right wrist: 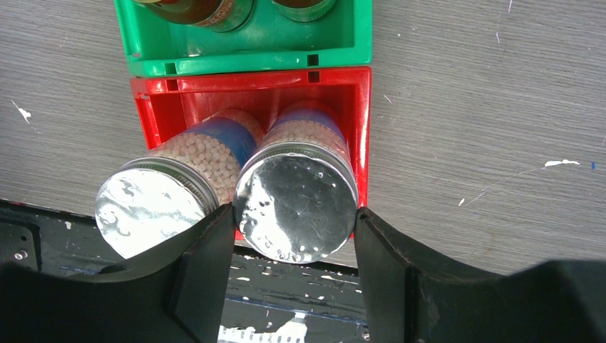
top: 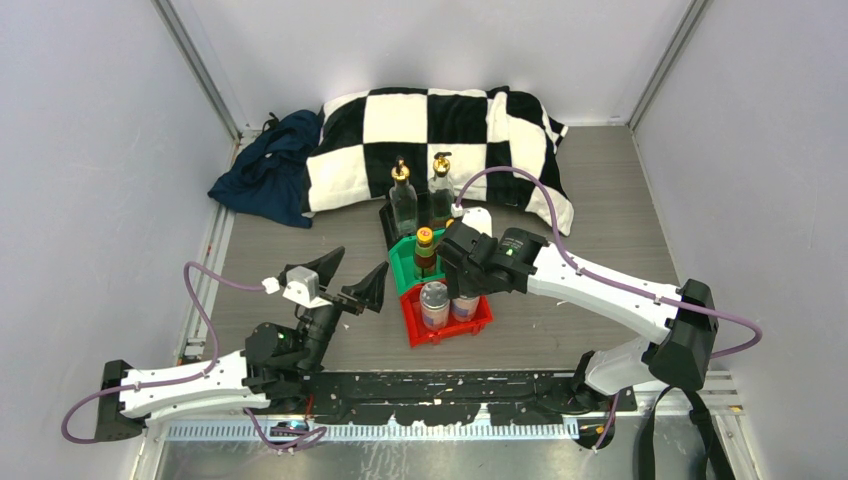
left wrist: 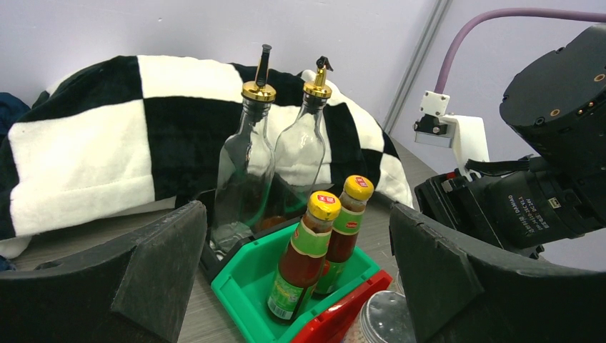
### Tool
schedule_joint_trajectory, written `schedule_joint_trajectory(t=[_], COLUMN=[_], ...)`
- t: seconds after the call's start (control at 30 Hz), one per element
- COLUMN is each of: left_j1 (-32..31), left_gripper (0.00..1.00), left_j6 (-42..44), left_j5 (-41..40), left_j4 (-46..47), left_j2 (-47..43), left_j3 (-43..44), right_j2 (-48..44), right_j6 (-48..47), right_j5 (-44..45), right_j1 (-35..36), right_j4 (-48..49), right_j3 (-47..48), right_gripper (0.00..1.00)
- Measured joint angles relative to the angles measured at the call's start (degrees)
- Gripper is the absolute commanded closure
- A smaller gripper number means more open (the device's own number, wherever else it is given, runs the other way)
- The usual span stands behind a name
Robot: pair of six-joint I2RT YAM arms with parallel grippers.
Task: Organize the condiment bottles
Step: Place the bottle in the storage box.
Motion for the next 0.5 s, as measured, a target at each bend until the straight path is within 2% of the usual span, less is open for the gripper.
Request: schedule_joint_trajectory(t=[0.1,0.4,0.5], left_j1=[0.0,0.0,0.0], left_gripper=[0.0,0.0,0.0], left_j6=[-0.04,-0.07,-0.09], left_j5=[0.0,0.0,0.0], left_j4=[0.07,0.33,0.52], left_j2=[0.02,0.66,0.94], left_j3=[0.0,0.0,0.0], right_j2=[0.0,0.0,0.0], right_j6=[0.0,-0.22,-0.26], right_j5=[0.0,0.0,0.0], right_j1=[0.0,0.0,0.0], right_j4=[0.0,-0.02,-0.02], right_j3=[0.0,0.0,0.0], right_gripper=[0.97,0.66,0.6])
